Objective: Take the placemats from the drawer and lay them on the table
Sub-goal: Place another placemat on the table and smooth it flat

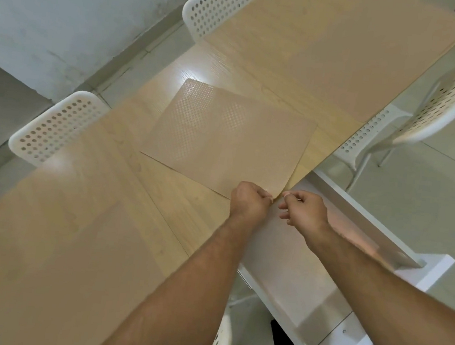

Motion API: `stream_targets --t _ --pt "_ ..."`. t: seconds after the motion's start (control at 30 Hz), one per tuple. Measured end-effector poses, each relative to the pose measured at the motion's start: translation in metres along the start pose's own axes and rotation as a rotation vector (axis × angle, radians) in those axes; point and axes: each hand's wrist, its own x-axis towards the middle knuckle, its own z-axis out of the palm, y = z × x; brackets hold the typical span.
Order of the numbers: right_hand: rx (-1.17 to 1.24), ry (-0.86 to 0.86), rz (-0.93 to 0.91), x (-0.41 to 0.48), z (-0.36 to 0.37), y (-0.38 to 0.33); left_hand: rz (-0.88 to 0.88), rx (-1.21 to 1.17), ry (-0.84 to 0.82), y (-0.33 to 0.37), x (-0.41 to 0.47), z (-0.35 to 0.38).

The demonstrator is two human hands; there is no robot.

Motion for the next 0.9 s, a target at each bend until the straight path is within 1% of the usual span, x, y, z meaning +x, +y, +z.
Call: stream_targets --t 0.07,0.13,0.23,0.27,0.3,0.37,0.43,0.5,0.6,0.67,0.73,0.83,0.9 --pt "0.024 -0.003 0.024 -0.001 0.000 -0.003 -0.079 -0.055 0.009 0.005 0.000 -0.005" --pt "0.063 -0.003 0.061 -0.003 -0.001 -0.009 -0.120 -0.085 0.019 0.010 -0.002 -0.010" --pt "0.152 -0.040 0.120 -0.005 0.000 -0.022 -0.063 -0.103 0.038 0.014 -0.008 -0.015" --pt "0.199 -0.074 0.156 -0.006 0.001 -0.027 -0.002 -0.095 0.055 0.014 -0.011 -0.014" --pt "0.259 -0.119 0.202 -0.004 0.002 -0.030 0.097 -0.067 0.085 0.011 -0.014 -0.013" --pt "0.440 -0.204 0.300 0.000 0.004 -0.037 0.379 0.060 0.162 -0.001 -0.021 -0.007" --pt "0.626 -0.217 0.370 0.009 0.004 -0.042 0.616 0.174 0.241 -0.018 -0.031 0.001" --pt "0.708 -0.204 0.391 0.020 0.003 -0.045 0.743 0.225 0.277 -0.032 -0.040 0.007" --pt "0.689 -0.160 0.402 0.036 0.007 -0.046 0.821 0.241 0.278 -0.050 -0.050 0.012" --pt "0.627 -0.110 0.359 0.044 0.008 -0.045 0.777 0.221 0.282 -0.059 -0.051 0.011" --pt "0.580 -0.072 0.303 0.050 0.011 -0.042 0.605 0.091 0.258 -0.061 -0.052 0.004" --pt "0.586 -0.033 0.252 0.046 0.016 -0.041 0.220 -0.334 0.269 -0.054 -0.048 -0.011" --pt "0.646 -0.040 0.237 0.041 0.018 -0.042 -0.049 -0.638 0.357 -0.053 -0.030 -0.022"
